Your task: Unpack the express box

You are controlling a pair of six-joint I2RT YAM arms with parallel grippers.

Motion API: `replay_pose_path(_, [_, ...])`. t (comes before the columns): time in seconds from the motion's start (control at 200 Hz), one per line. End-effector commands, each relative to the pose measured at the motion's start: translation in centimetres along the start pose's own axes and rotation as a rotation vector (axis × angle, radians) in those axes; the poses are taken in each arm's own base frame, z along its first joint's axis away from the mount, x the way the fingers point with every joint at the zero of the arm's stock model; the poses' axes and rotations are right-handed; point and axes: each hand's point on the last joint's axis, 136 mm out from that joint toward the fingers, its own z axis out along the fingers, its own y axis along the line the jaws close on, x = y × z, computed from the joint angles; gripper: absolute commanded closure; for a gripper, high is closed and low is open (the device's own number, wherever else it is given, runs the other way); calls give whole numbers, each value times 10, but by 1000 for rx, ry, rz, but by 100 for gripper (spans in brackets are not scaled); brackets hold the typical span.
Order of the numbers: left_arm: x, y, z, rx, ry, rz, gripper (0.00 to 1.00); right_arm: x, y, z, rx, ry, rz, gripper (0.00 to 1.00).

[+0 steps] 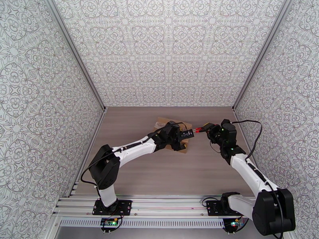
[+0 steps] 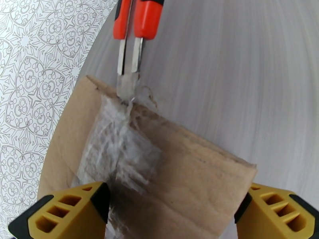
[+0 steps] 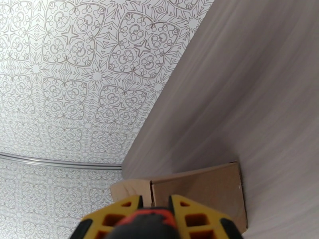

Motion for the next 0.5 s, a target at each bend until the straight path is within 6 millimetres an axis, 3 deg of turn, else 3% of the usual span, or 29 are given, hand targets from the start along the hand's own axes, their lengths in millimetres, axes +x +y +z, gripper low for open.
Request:
replay_pose_path(0.0, [-5, 43, -15, -152, -9, -79, 16, -15, 16, -13, 13, -39, -76, 100])
replay_pose_path(0.175, [-4, 43, -13, -135, -13, -86, 16, -25, 29, -13, -24, -86, -101, 100])
replay_pose_path(0.495, [-7, 36, -8, -99, -35, -76, 16, -12, 20, 6, -29, -11, -60, 100])
